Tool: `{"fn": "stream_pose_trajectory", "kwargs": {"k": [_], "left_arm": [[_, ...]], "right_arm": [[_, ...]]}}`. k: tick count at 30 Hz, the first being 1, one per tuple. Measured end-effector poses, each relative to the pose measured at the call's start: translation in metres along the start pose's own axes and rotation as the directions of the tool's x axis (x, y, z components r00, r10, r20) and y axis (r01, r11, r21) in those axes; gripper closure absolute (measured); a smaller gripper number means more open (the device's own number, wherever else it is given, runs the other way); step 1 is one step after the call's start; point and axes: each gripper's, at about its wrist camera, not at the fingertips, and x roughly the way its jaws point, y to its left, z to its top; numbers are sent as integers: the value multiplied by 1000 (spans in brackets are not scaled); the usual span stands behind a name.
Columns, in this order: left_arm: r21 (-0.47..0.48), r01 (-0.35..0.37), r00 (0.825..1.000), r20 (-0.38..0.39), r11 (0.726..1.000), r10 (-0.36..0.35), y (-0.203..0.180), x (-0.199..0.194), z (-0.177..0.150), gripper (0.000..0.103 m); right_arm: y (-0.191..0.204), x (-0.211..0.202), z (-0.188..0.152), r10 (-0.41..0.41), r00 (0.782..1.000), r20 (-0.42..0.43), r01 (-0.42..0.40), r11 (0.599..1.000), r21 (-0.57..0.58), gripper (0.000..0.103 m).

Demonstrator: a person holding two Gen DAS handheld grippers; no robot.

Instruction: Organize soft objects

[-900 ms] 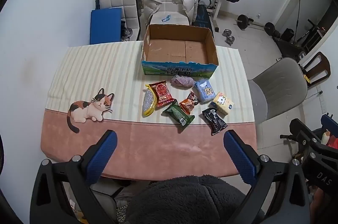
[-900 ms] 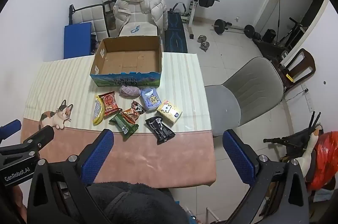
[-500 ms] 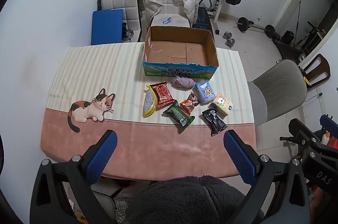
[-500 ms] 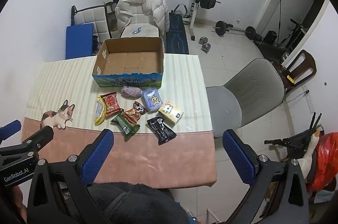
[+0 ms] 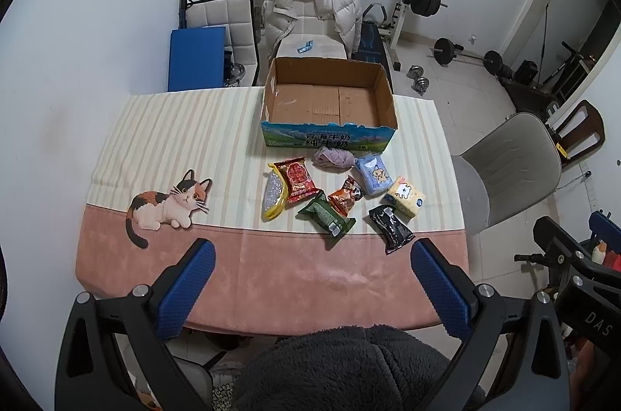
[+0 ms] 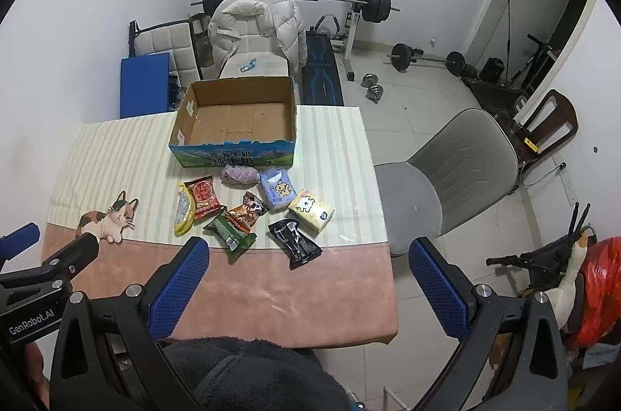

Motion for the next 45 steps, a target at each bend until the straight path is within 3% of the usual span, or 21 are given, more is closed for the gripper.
{"fn": "stream_pose_trajectory", "kwargs": {"k": [45], "left_arm": [[4,-1,1000,23,1000,1,2,-8,-1,0]], "right_arm": [[-6,-4,-3,32,999,29,-32,999,-3,0]]}}
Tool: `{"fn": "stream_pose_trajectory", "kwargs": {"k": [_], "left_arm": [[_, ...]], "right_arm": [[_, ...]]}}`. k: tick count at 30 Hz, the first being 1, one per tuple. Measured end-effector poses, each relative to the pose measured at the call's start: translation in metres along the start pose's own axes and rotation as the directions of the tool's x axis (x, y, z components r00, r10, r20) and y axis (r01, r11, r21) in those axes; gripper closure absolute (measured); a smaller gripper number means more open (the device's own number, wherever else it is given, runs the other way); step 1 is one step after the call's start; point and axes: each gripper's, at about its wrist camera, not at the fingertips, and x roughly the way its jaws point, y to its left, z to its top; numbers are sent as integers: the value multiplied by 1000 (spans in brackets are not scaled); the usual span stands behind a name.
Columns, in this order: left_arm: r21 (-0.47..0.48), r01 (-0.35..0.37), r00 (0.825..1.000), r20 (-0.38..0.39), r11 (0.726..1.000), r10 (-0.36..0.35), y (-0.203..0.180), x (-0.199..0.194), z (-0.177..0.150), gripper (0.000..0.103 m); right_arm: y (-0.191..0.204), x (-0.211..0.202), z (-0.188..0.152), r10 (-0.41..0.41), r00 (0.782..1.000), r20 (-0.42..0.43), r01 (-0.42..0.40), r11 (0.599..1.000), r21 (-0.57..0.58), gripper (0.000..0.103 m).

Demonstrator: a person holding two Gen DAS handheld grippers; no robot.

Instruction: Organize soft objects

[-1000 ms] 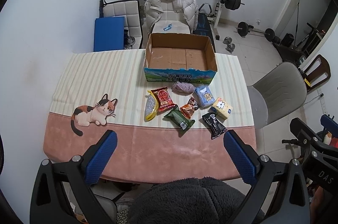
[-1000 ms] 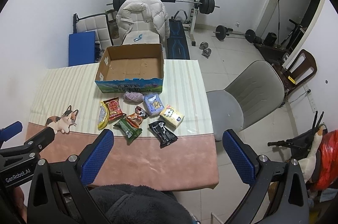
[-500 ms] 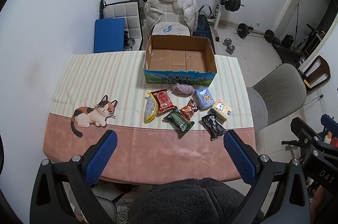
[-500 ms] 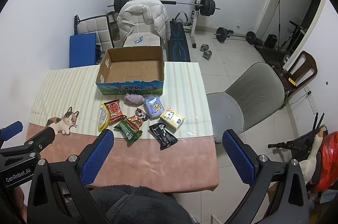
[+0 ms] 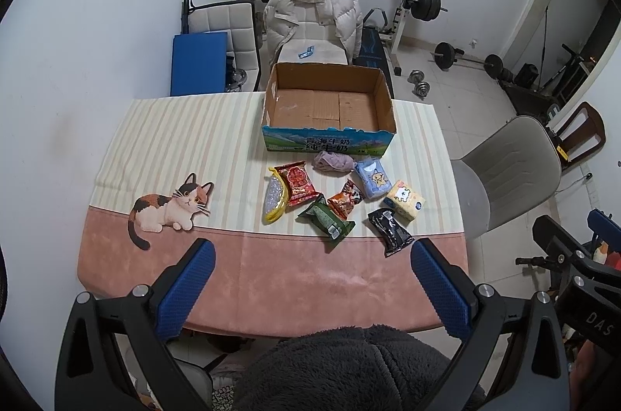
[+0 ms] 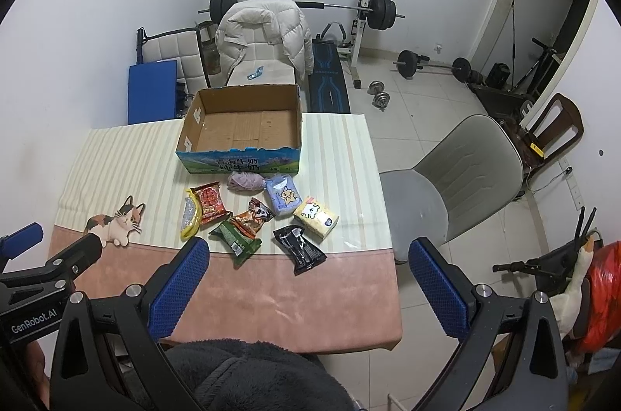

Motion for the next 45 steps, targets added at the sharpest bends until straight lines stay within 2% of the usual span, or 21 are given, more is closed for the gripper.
{"fn": "stream_pose_trajectory", "kwargs": {"k": [27,32,35,38,41,44,45], "left_arm": [[-13,-6,1000,14,1000,6,-2,-6,-7,0],[-36,-11,1000,15,999,11,1,2,-1,0],[-72,-33,999,1,997,34,5,30,9,0],[-108,-41,996,-80,993,32,11,82,23,0],[-127,-49,983,-181,991,25,15,143,32,0],[-181,-69,963,-267,981,19,28,204,39,1],[-207,-97,955,-296,973,32,35,225,40,3]], "right_arm": [[-1,-6,-8,22,1000,21,-22,1000,-18,0],[-5,11,-4,31,1000,-1,-31,999,-10,0],[-11,40,1,27,999,-29,-27,1000,-11,0],[-18,88,8,56,995,-85,-58,998,-30,0],[-25,151,13,63,982,-177,-77,995,-69,0],[-31,220,13,79,958,-276,-112,988,-108,0],[-33,240,14,83,950,-302,-122,986,-112,0]]}}
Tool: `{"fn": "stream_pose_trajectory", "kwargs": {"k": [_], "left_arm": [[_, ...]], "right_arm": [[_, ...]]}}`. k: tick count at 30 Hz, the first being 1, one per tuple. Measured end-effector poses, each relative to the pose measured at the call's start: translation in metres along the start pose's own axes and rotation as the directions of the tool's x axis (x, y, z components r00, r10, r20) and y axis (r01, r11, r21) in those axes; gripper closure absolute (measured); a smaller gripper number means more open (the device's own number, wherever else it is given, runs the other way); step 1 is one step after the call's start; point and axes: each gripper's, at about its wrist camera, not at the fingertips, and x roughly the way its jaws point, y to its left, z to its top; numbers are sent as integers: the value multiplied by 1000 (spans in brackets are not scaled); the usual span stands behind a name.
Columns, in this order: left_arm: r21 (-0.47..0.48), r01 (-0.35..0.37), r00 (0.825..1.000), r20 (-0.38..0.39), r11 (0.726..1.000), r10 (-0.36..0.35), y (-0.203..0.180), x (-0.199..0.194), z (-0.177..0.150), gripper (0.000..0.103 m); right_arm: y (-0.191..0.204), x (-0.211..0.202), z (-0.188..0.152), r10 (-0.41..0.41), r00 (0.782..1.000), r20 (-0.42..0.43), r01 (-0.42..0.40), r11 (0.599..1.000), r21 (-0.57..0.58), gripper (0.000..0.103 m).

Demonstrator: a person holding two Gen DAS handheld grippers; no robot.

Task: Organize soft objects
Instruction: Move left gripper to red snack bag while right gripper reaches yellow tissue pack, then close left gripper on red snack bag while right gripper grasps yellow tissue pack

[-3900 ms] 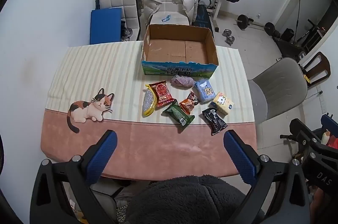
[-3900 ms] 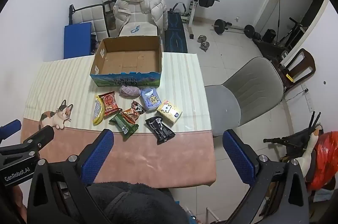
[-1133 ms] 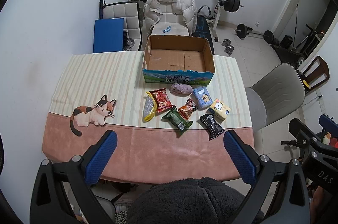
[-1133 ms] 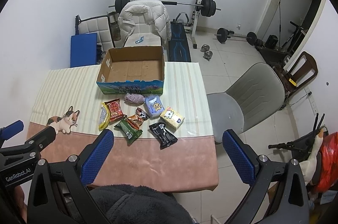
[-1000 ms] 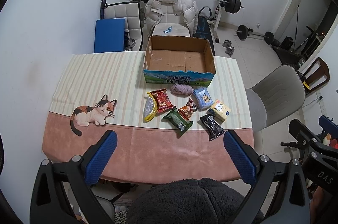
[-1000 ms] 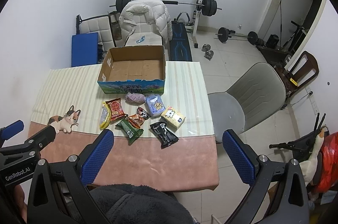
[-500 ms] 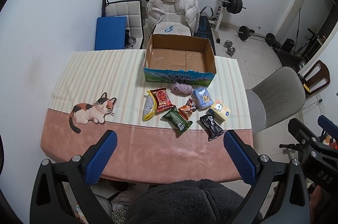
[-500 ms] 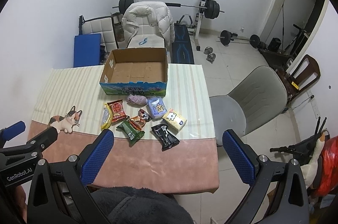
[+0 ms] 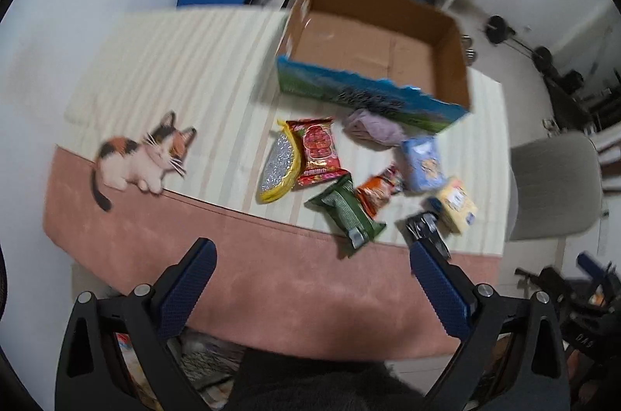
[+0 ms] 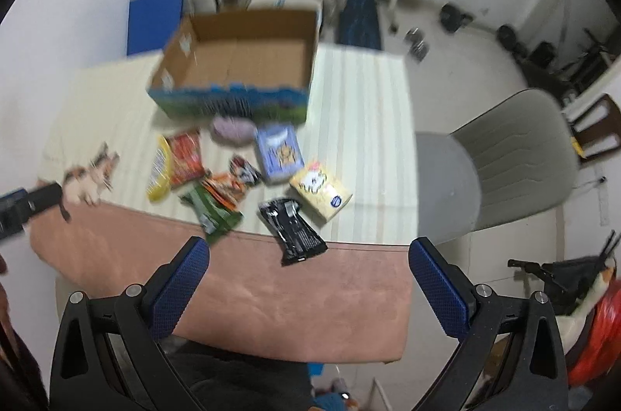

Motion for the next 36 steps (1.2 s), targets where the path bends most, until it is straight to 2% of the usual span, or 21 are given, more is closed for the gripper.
{"fn": "stream_pose_trajectory", "kwargs": {"k": [4,6,8,11,14,17,19,20,23,26,29,33,34,35,36], "left_arm": [[-66,15,994,-103,998,-22,2,67,27,12],[-72,19,987,-155,997,-30,-4,99,42,26],[-68,18,979,-202,998,-31,-12,131,56,32],[-71,33,962,-267,997,-51,-22,177,76,36],[-77,30,948,-314,997,-53,-29,217,91,36],[-49,10,938,-346,999,-26,-36,251,104,36],[-25,-6,921,-389,1000,-4,-35,269,108,35],[-34,-14,917,-399,999,-1,-32,273,109,30],[-29,-14,917,-400,999,1,-24,273,113,27],[-7,-74,917,-394,997,65,-10,275,113,27],[-10,-73,906,-418,997,62,0,282,108,27],[-2,-60,913,-405,998,54,-1,286,103,28],[3,-56,918,-393,998,53,-6,294,104,30],[9,-58,922,-384,998,57,-9,293,104,42],[19,-63,923,-378,998,66,-12,292,104,45]], "right_arm": [[-18,96,25,16,993,-116,-19,1000,-24,0],[-24,136,35,30,986,-162,-34,999,-19,3],[-29,167,46,41,979,-198,-44,999,-12,7],[-30,207,59,62,968,-245,-63,998,5,21],[-31,237,65,82,956,-283,-79,997,21,32],[-32,257,66,85,948,-306,-81,996,27,32],[-30,265,65,85,942,-324,-82,996,22,32],[-29,270,64,83,938,-337,-84,996,11,32],[-24,281,62,59,932,-357,-78,996,-40,31],[-15,284,62,37,934,-355,-84,990,-117,31],[-10,288,62,37,932,-360,-95,985,-146,31],[-8,292,65,59,926,-374,-124,981,-152,29],[-7,293,65,60,923,-379,-130,978,-161,29],[-6,294,66,60,922,-382,-133,977,-169,28],[-6,292,67,58,922,-383,-136,974,-181,28]]}}
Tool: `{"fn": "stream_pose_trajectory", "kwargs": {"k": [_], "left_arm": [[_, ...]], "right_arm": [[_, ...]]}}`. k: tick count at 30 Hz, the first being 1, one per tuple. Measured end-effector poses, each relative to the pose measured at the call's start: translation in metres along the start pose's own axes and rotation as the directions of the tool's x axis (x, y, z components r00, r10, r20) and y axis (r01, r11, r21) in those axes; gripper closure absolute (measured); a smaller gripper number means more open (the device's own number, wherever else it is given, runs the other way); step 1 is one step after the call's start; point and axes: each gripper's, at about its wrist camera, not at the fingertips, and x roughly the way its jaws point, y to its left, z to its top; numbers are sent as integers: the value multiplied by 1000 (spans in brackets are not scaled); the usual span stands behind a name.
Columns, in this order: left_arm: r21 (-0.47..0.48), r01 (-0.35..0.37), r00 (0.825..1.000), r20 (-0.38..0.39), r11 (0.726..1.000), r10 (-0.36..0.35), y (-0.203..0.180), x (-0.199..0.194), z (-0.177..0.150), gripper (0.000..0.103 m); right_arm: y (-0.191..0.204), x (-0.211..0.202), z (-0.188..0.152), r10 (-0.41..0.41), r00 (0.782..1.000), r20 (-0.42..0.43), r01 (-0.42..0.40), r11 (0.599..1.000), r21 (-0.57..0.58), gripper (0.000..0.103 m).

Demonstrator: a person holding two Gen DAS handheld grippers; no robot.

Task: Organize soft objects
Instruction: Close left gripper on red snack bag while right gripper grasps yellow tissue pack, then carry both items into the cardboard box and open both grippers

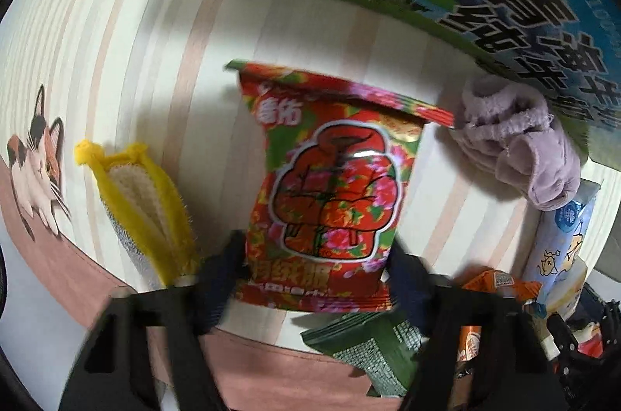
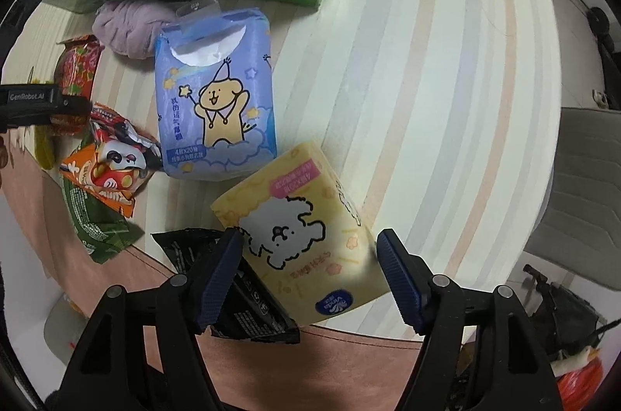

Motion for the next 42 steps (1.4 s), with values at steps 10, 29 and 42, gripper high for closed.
{"fn": "stream_pose_trajectory", "kwargs": {"k": [10,29,42], "left_arm": [[19,-23,999,48,1000,22,-2,-2,-34,52],[-23,20,996,84,1000,-18,14,8,-72,60],[88,71,941,324,994,-96,-6,-143,-141,60]], "right_arm": [[16,29,11,-85,994,-66,75,988,-134,25],[-29,44,2,133,990,-37,-112,931,348,34],[-16,-103,-31,297,935,191,-343,893,290,34]]}}
